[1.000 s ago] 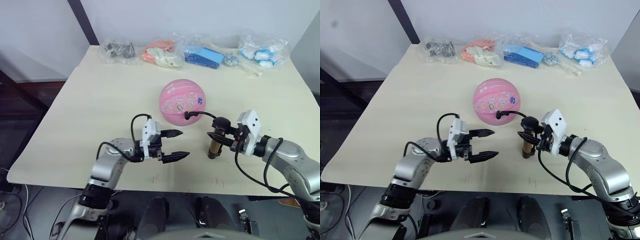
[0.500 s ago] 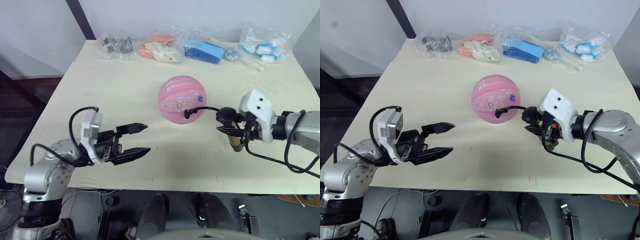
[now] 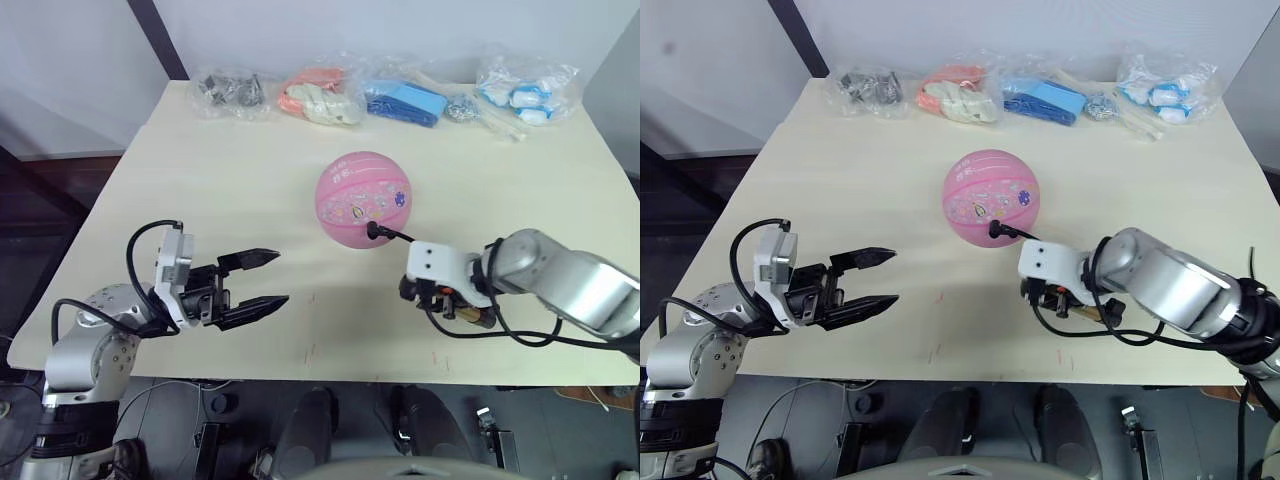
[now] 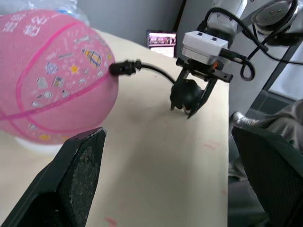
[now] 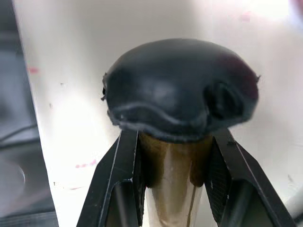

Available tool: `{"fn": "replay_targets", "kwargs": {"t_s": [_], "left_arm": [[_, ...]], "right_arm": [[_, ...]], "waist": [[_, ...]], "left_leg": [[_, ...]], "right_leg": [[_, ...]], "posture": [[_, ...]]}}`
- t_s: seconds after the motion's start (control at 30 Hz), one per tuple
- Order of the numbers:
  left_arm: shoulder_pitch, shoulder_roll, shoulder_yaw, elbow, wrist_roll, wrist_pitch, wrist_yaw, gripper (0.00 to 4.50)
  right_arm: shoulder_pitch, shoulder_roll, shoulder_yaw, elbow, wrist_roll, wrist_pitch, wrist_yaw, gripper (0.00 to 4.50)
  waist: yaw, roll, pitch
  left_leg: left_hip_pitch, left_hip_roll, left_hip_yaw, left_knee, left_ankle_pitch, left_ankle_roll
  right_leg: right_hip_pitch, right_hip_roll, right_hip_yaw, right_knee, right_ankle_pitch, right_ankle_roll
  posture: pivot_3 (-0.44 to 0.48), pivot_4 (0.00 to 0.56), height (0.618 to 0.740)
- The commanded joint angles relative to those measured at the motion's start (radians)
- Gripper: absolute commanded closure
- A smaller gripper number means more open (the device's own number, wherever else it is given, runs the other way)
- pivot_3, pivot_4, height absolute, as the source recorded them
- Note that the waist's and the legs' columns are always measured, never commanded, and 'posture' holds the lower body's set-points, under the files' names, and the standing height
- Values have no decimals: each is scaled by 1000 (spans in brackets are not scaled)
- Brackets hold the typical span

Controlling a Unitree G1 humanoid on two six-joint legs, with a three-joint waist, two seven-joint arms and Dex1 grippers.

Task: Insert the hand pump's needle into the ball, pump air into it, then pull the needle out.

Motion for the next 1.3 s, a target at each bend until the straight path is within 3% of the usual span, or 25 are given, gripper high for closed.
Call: {"fn": "replay_targets", "kwargs": {"t_s": [0.03, 0.23, 0.4, 0.5, 0.73, 0.97, 1.3], "left_arm": [[6, 7, 9, -14, 13, -30, 0, 0], [20, 7, 9, -22, 31, -49, 14, 0], [29, 8, 8, -29, 34, -53, 19, 0], [27, 10, 9, -20, 36, -57, 19, 0], [-1, 11, 4, 11, 41, -60, 19, 0], [-39, -8, -2, 58, 47, -62, 45, 0], [-138, -15, -11, 120, 64, -65, 81, 0]], "right_arm": [[-16, 31, 91, 68, -95, -56, 38, 3447], [-2, 89, 152, 200, -194, -126, 91, 3447], [31, 120, 70, 217, -203, -143, 103, 1115], [62, 118, -53, 139, -147, -133, 107, 414], [179, 112, -413, -58, -5, -167, 101, 414], [266, 131, -624, -165, 79, -195, 59, 414], [376, 140, -753, -420, 102, -123, -122, 414]], "waist": [[0, -1, -1], [2, -1, -1], [1, -1, 0], [-1, 0, 0], [2, -1, 0], [2, -1, 0], [3, -1, 0]], "left_leg": [[0, 0, 0, 1, 0, 0], [-1, -1, 0, 9, -2, 4], [-1, -3, 3, 12, -2, 3], [-1, -3, 3, 12, -2, 3], [0, -2, 3, 13, -2, 3], [1, -2, 8, 14, -2, 3], [2, -2, 13, 16, -2, 3]], "right_leg": [[0, 0, 0, 0, 0, 0], [2, -2, 2, 1, 4, 5], [3, -3, 5, 1, 9, 8], [2, -3, 5, 2, 9, 7], [1, -2, 5, 5, 9, 7], [1, -2, 6, 9, 9, 7], [0, -2, 9, 14, 9, 7]], "posture": [[0, 150, 740], [0, 150, 740], [0, 150, 740], [0, 150, 740], [0, 150, 740], [0, 150, 740], [0, 150, 740]]}}
